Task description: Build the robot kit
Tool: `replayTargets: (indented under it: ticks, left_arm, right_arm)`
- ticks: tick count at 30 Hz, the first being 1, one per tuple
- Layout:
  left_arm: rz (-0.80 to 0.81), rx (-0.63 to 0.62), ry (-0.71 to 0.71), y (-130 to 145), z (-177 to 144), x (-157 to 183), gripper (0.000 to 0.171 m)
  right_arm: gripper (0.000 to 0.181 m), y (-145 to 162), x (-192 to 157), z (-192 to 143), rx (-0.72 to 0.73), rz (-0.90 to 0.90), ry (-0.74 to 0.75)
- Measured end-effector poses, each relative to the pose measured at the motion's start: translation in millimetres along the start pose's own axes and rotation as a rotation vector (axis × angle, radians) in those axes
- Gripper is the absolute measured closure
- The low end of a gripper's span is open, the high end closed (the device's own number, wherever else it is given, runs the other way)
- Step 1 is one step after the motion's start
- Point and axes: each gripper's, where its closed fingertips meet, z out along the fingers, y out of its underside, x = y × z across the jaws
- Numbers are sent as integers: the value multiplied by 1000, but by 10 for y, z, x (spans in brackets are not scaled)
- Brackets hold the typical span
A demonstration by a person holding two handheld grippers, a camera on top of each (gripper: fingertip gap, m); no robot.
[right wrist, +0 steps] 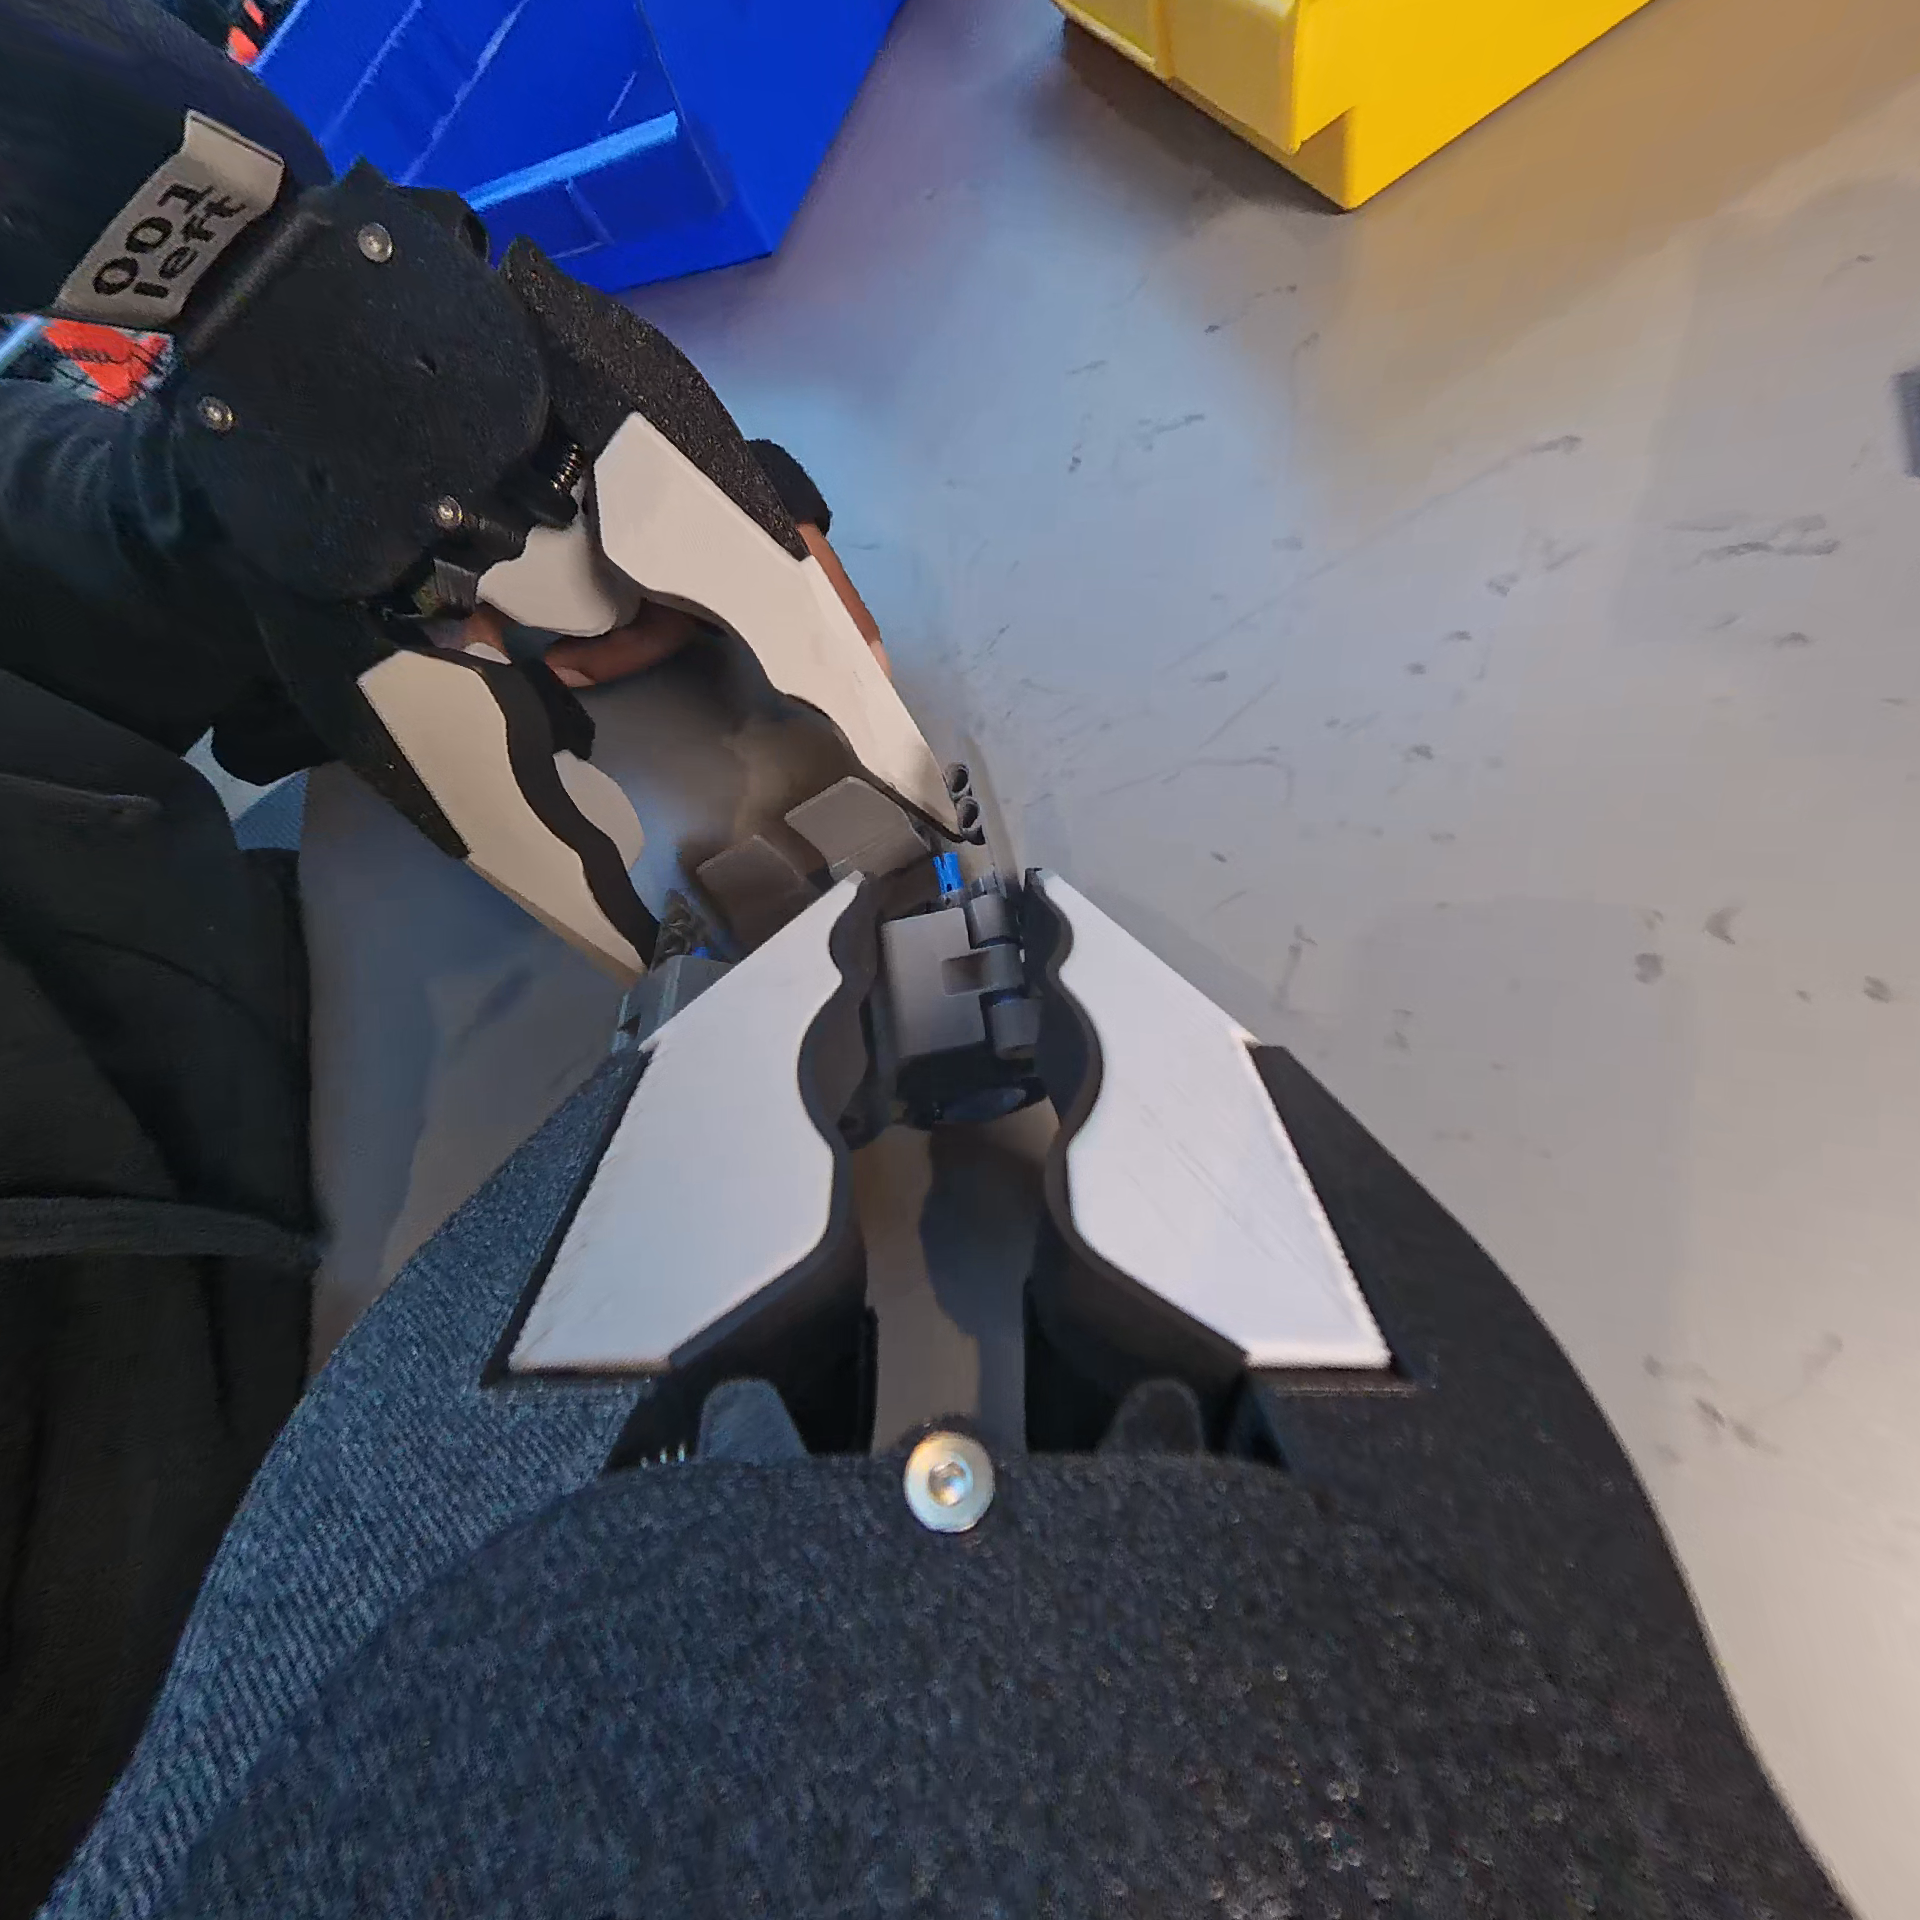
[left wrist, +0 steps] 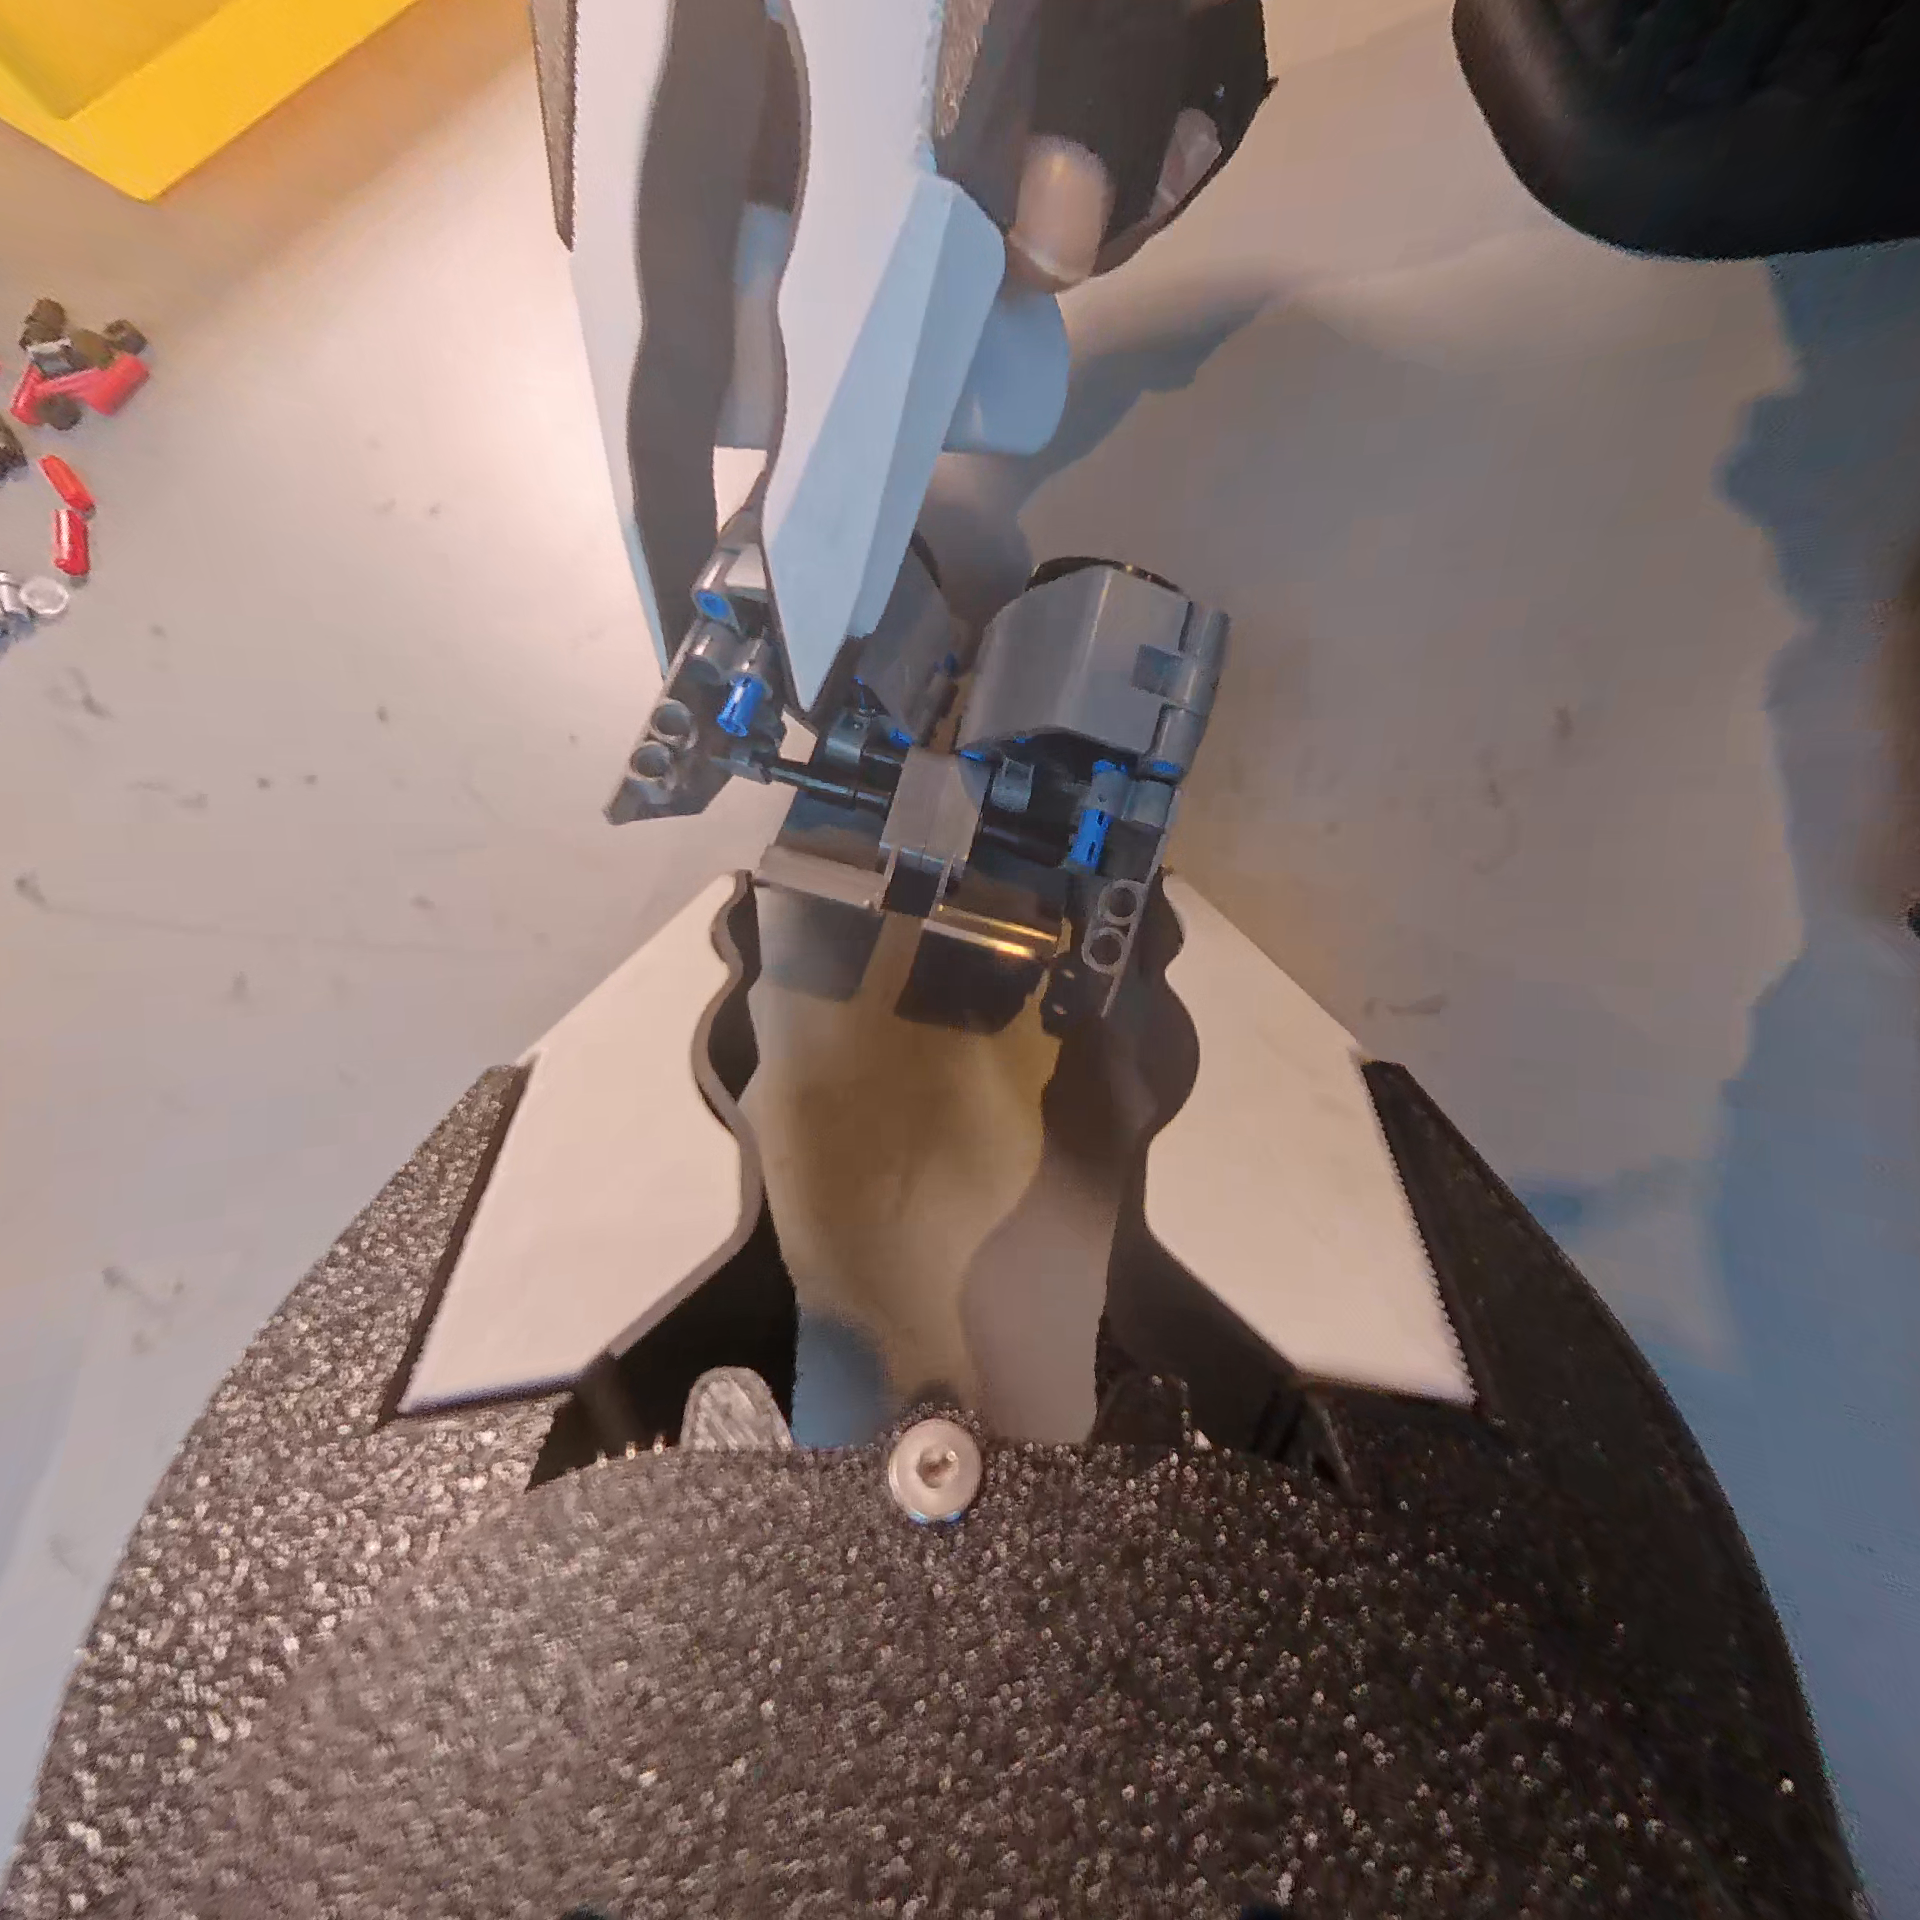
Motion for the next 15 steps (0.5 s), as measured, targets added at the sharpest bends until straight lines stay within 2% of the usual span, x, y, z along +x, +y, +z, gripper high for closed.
replayTargets:
  ticks: [3,4,5,6,7,8,9,12,15]
  left_arm:
    - [-36,34,29,-67,-26,14,99]
    - [-49,33,26,-67,-28,-7,99]
    - [-48,20,-13,-39,-28,-79,99]
    - [-40,12,-32,-19,-44,-132,99]
    - [-56,42,15,-68,-83,-84,99]
    - [-74,78,48,-131,-126,-40,100]
    - [-67,70,33,-119,-137,-51,99]
    - [-63,26,19,-11,-114,-50,99]
    - [-74,6,12,73,-106,-77,100]
  right_arm:
    - [156,0,-23,7,-15,0,-5]
    - [170,-27,-48,4,-3,-3,-13]
    - [181,-115,-178,-12,49,2,-86]
    - [181,-122,-314,4,39,49,-162]
    - [181,-56,-279,66,-3,47,-111]
    - [181,44,-193,112,-58,-30,-24]
    - [181,23,-187,108,-41,-71,-5]
    - [180,-168,-226,-33,51,23,-99]
    - [161,-193,6,-140,39,-27,12]
